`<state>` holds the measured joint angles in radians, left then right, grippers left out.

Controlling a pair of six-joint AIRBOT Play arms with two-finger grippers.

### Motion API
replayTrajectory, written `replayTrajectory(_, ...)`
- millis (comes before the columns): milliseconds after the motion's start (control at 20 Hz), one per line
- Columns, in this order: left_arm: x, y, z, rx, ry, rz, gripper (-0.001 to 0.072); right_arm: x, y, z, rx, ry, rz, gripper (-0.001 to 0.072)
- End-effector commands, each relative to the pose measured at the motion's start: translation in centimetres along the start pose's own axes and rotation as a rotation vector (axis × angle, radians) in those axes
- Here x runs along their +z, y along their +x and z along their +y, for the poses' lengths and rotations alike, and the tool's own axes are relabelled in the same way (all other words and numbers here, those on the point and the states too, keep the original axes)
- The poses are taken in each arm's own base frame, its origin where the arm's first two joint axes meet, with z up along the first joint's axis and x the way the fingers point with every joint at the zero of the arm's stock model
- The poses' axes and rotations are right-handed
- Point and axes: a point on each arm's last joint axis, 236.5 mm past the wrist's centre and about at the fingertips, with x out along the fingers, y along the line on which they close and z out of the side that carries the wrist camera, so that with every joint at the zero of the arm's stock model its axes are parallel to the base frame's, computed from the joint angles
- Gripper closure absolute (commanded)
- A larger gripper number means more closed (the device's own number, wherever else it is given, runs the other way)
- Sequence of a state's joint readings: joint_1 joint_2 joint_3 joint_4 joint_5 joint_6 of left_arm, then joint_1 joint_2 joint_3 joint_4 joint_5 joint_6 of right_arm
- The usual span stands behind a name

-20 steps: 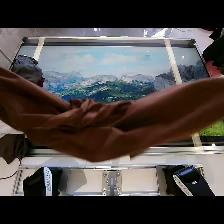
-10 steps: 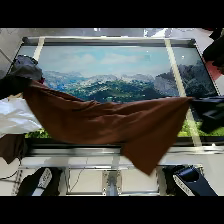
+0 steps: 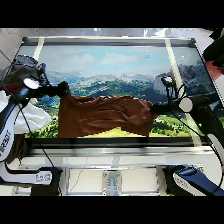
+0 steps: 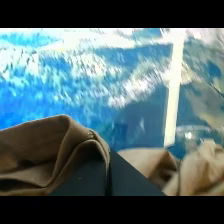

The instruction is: Fold the shirts.

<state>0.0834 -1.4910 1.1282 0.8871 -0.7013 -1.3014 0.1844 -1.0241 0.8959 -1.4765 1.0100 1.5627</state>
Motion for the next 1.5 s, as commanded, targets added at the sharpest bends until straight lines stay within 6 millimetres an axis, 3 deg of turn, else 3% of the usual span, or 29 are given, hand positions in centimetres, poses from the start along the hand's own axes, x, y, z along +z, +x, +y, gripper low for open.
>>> replayTrajectory(0,2.0,3.3,1.6,0.046,-0.056,-0.115,0.0699,2.8,4.5,-2.3,-0.009,0.089,-0.069,0.0698)
replayTrajectory(150,3.2,2.6,1.0,0.036,-0.048,-0.143,0.0697,6.5,4.1,-3.3,-0.019,0.111,-0.183,0.0696)
replayTrajectory(300,6.1,-0.3,-1.5,-0.020,-0.057,-0.223,0.0680,11.2,1.3,-3.3,-0.024,0.095,-0.321,0.0696)
replayTrajectory(350,7.1,-1.7,-2.4,-0.034,-0.048,-0.257,0.0530,12.6,0.1,-3.3,-0.026,0.089,-0.357,0.0683)
replayTrajectory(400,8.2,-3.5,-3.2,-0.046,-0.037,-0.295,0.0249,14.0,-1.1,-3.2,-0.024,0.085,-0.393,0.0579)
replayTrajectory(450,8.9,-5.3,-3.9,-0.058,-0.026,-0.324,0.0102,15.0,-2.2,-3.0,-0.022,0.082,-0.415,0.0369)
replayTrajectory(500,9.3,-7.3,-4.6,-0.072,-0.015,-0.340,0.0087,15.6,-3.2,-2.9,-0.020,0.078,-0.422,0.0210)
replayTrajectory(600,9.4,-11.0,-5.4,-0.096,0.002,-0.347,0.0087,15.3,-4.5,-3.2,-0.039,0.062,-0.372,0.0209)
replayTrajectory(700,8.2,-15.0,-4.5,-0.081,0.024,-0.315,0.0091,12.8,-5.7,-5.4,-0.101,0.054,-0.252,0.0210)
replayTrajectory(750,7.2,-16.7,-3.2,-0.045,0.015,-0.293,0.0104,11.3,-6.3,-6.9,-0.127,0.069,-0.198,0.0209)
replayTrajectory(850,4.0,-19.5,1.4,0.090,-0.052,-0.260,0.0104,7.7,-7.5,-9.5,-0.158,0.080,-0.087,0.0210)
replayTrajectory(950,-1.5,-20.8,6.1,0.207,-0.195,-0.230,0.0104,4.7,-8.0,-10.6,-0.144,0.103,-0.032,0.0210)
replayTrajectory(1050,-7.9,-20.2,8.3,0.235,-0.349,-0.194,0.0104,3.0,-7.7,-10.2,-0.105,0.125,-0.029,0.0210)
replayTrajectory(1150,-13.9,-18.3,9.2,0.240,-0.499,-0.144,0.0104,2.2,-7.1,-9.2,-0.071,0.134,-0.028,0.0210)
replayTrajectory(1250,-18.6,-16.1,8.9,0.198,-0.660,-0.090,0.0104,2.8,-6.9,-7.8,-0.008,0.148,-0.046,0.0210)
replayTrajectory(1350,-21.6,-13.9,7.7,0.114,-0.785,-0.030,0.0104,3.6,-7.0,-6.7,0.042,0.133,-0.078,0.0210)
replayTrajectory(1450,-22.8,-12.7,7.2,0.071,-0.864,0.006,0.0104,4.1,-7.0,-6.0,0.072,0.123,-0.099,0.0210)
